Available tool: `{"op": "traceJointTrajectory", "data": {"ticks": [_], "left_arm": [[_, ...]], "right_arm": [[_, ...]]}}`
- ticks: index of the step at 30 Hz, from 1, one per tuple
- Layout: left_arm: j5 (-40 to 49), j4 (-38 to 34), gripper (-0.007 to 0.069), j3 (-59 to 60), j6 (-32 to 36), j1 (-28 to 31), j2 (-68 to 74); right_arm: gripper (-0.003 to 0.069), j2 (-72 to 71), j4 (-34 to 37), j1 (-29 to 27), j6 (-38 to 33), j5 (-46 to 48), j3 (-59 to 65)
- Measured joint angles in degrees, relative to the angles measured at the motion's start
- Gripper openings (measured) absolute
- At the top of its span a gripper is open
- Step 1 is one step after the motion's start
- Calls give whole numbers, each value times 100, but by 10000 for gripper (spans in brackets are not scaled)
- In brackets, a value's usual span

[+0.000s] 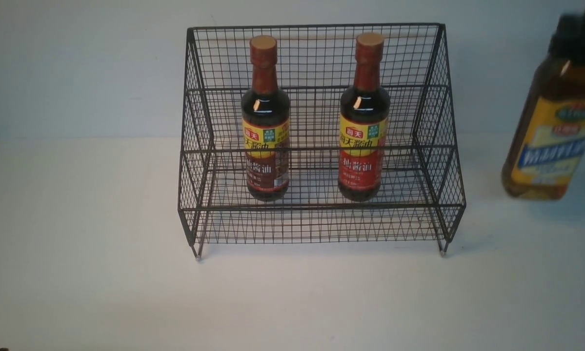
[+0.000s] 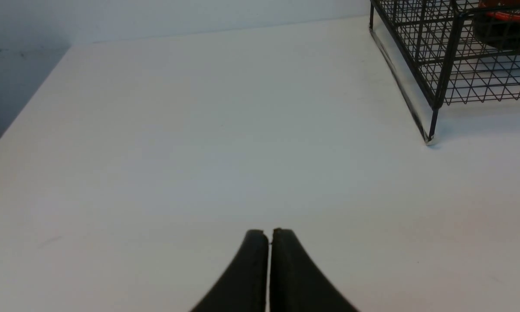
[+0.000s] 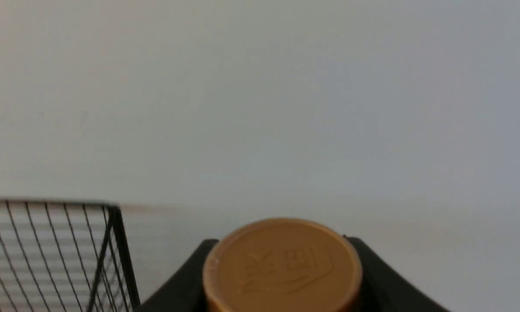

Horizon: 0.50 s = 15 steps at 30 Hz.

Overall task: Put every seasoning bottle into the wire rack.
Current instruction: Use the right arm to put the condiment bottle back on the shelf

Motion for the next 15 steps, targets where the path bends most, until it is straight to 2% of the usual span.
{"op": "traceJointTrajectory", "data": {"ticks": [5, 15], "left_arm": [[0, 0, -5, 0, 0, 0, 0], [0, 0, -5, 1, 0, 0, 0]], "right_arm": [[317, 73, 6, 307, 19, 730, -1141], [317, 538, 121, 899, 201, 921, -2800]]}}
